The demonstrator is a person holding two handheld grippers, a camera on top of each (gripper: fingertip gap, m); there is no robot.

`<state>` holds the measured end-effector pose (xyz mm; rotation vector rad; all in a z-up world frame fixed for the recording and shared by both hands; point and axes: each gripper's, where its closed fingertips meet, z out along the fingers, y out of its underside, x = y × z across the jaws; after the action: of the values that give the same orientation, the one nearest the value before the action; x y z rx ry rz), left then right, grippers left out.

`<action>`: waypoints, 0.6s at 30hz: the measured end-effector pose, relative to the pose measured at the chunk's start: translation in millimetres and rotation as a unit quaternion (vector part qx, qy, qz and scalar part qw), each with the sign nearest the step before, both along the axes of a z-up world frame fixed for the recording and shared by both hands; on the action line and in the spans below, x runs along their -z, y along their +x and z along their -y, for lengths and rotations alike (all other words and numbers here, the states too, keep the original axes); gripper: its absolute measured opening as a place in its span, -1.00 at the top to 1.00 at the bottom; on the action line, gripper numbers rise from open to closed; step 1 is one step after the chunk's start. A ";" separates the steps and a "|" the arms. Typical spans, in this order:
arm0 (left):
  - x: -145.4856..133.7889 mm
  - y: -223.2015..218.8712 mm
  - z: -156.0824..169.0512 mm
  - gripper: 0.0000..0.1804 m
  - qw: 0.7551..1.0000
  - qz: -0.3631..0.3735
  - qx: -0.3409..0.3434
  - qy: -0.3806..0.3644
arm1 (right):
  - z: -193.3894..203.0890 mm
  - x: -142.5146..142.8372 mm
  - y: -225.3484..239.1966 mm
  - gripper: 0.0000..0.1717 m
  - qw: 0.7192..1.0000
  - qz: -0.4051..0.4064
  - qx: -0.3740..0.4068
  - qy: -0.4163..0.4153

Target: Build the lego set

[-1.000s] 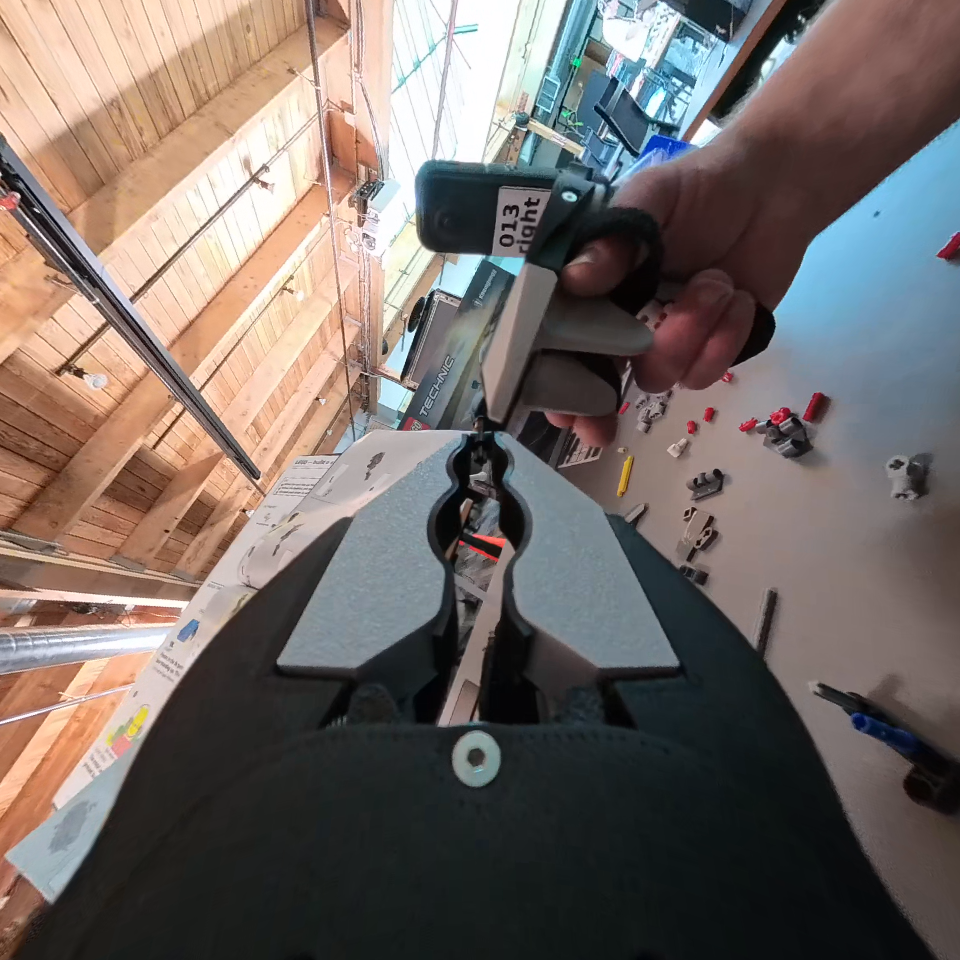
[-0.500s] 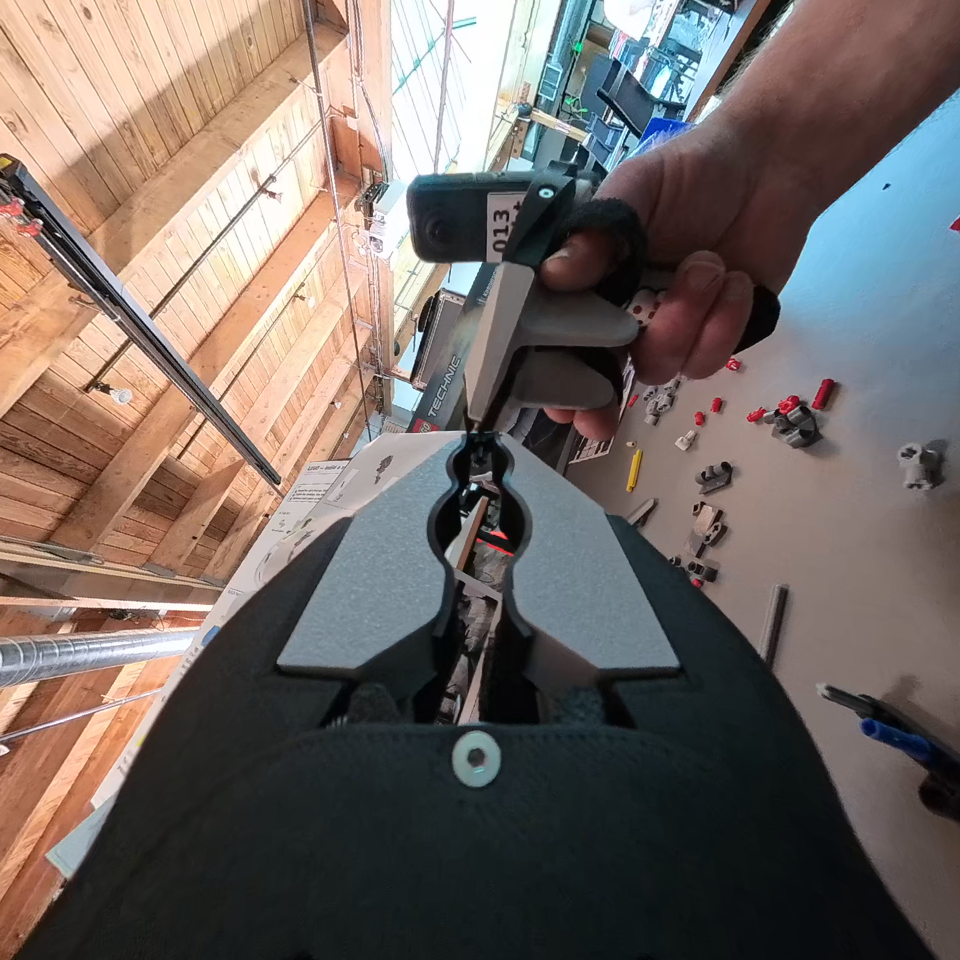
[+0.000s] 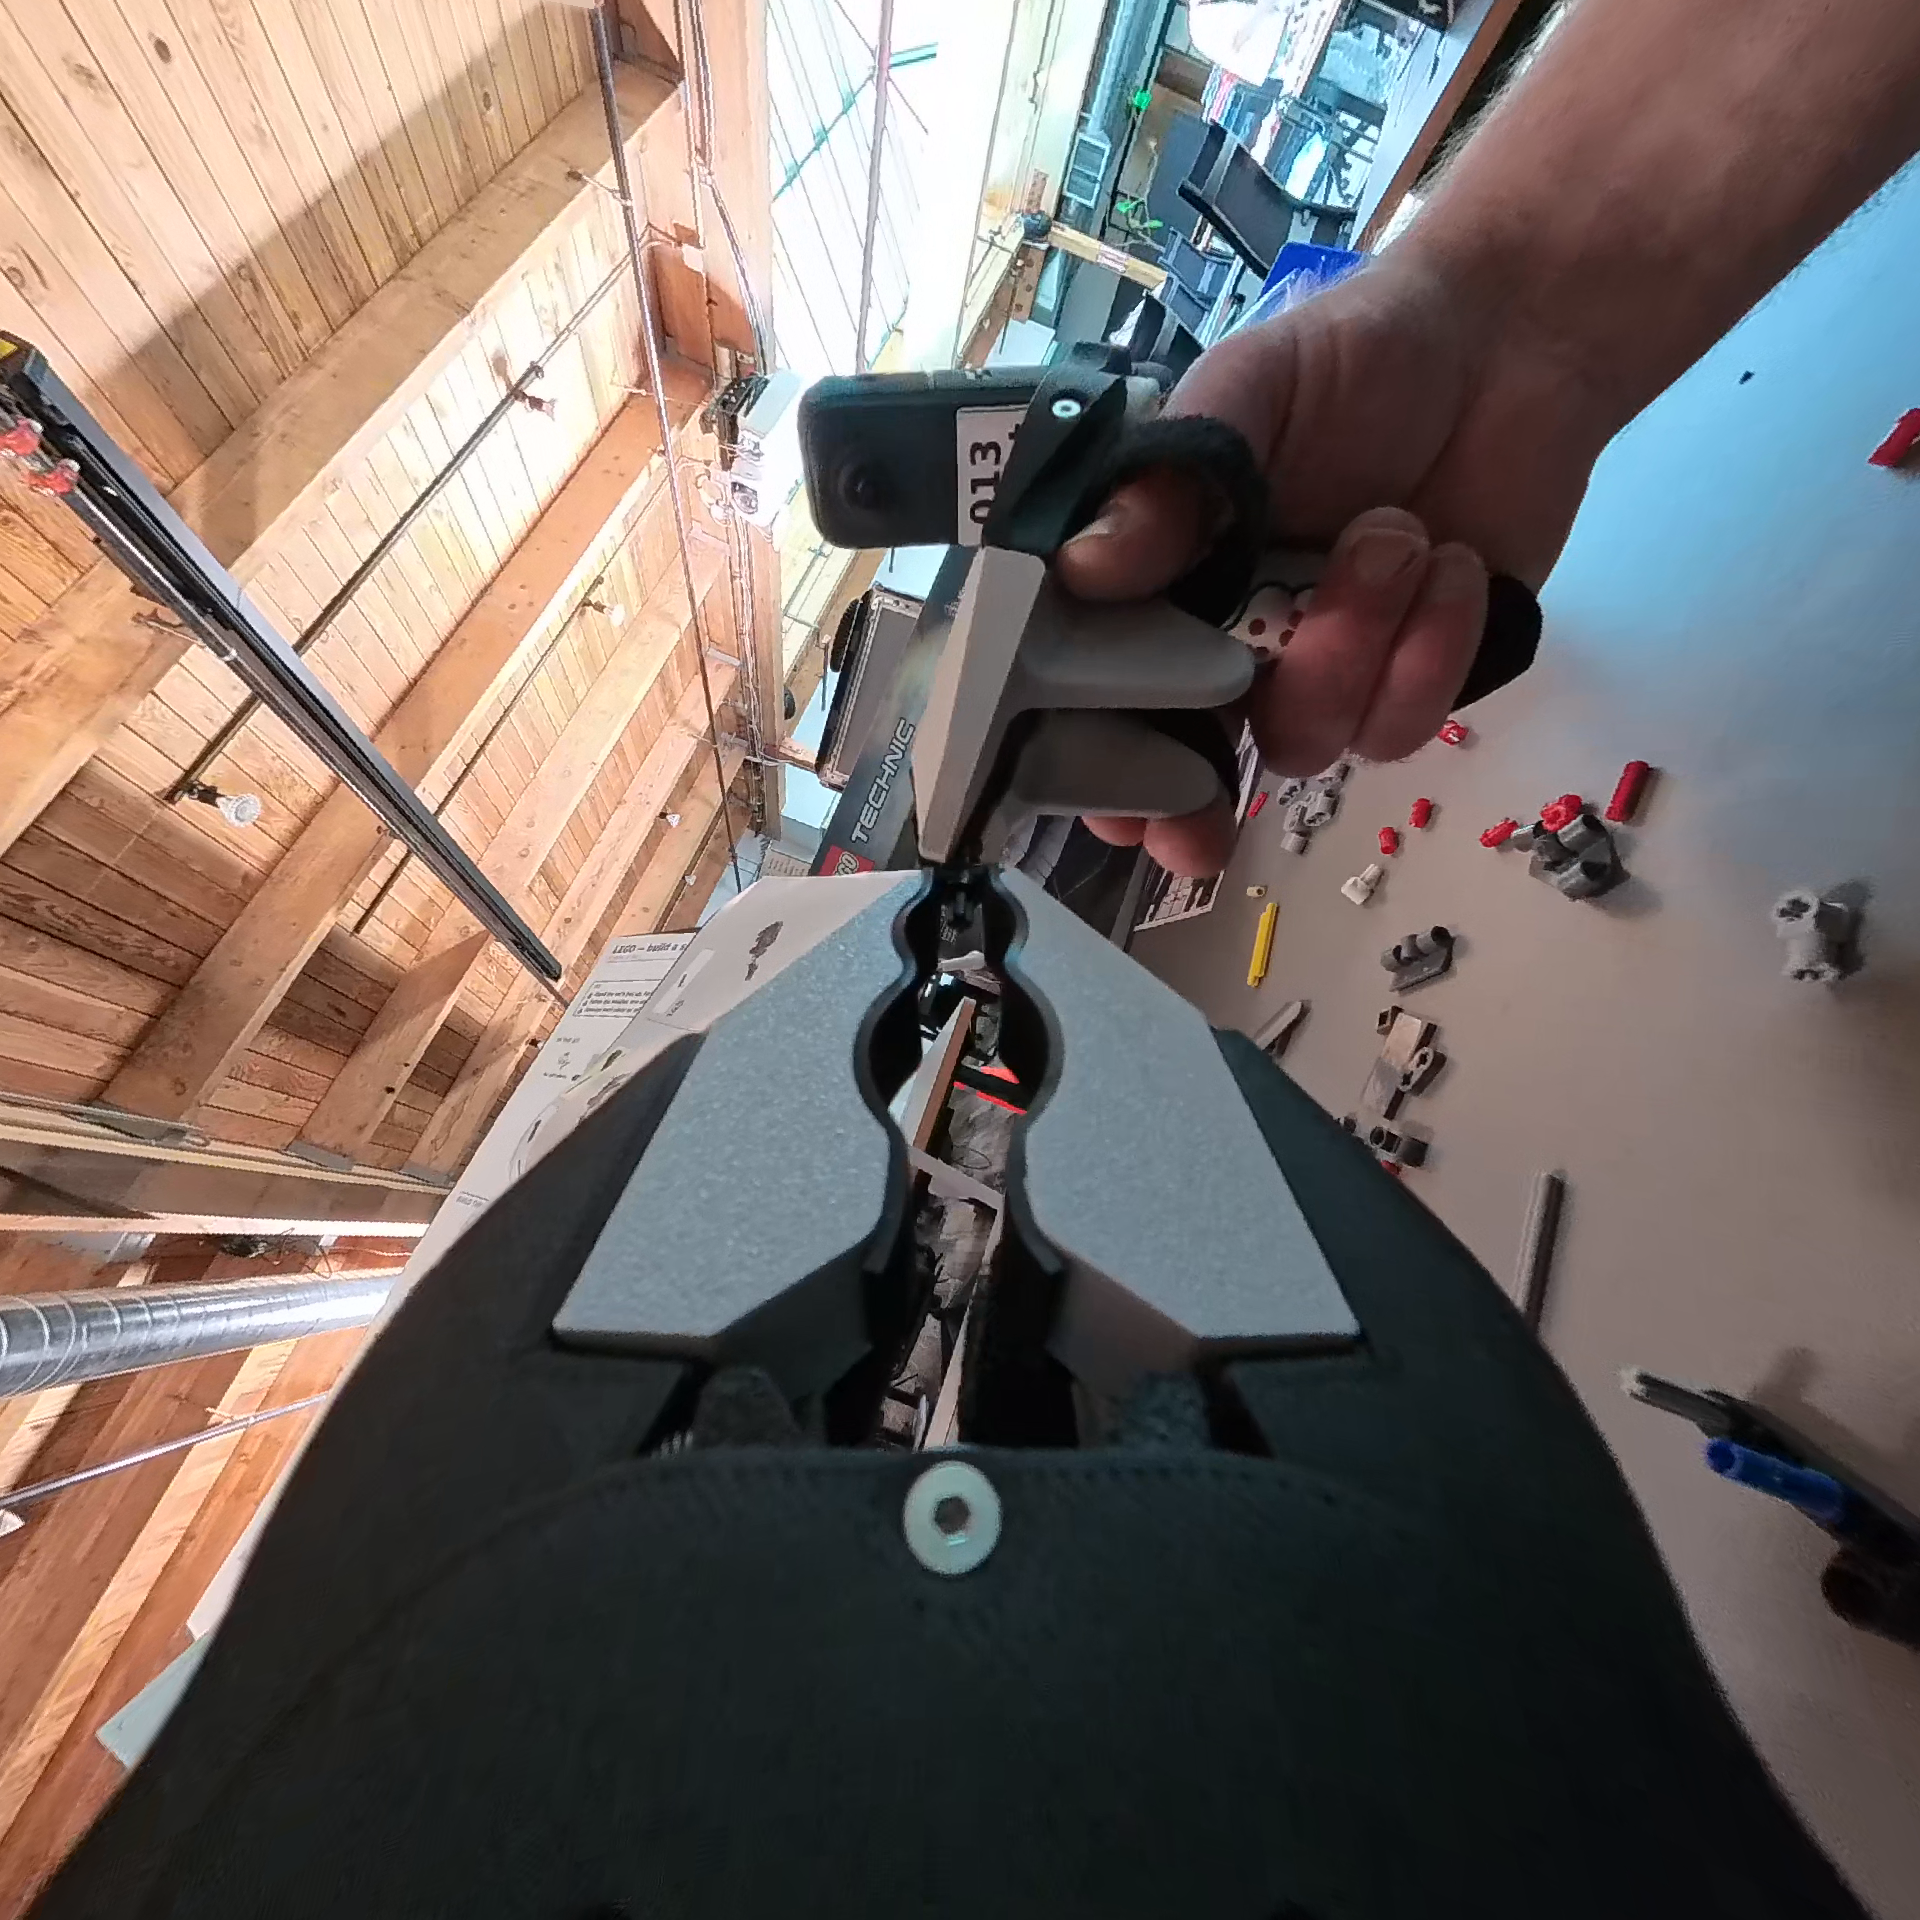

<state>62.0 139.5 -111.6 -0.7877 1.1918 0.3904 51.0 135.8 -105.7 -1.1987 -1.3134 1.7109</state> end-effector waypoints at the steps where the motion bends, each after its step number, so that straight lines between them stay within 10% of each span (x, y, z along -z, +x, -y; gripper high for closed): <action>1: -0.2 -0.3 -0.2 0.95 1.000 0.001 0.000 0.000 | -0.1 -0.1 -0.2 0.95 1.000 0.001 0.002 0.002; 18: -1.4 -4.0 -6.0 0.95 1.000 0.020 -0.010 -0.014 | -6.1 -3.0 0.6 0.97 0.999 -0.007 0.036 0.038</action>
<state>58.0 145.6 -110.2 -0.8276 1.1549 0.3736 51.6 142.0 -102.7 -1.1732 -1.2995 1.6014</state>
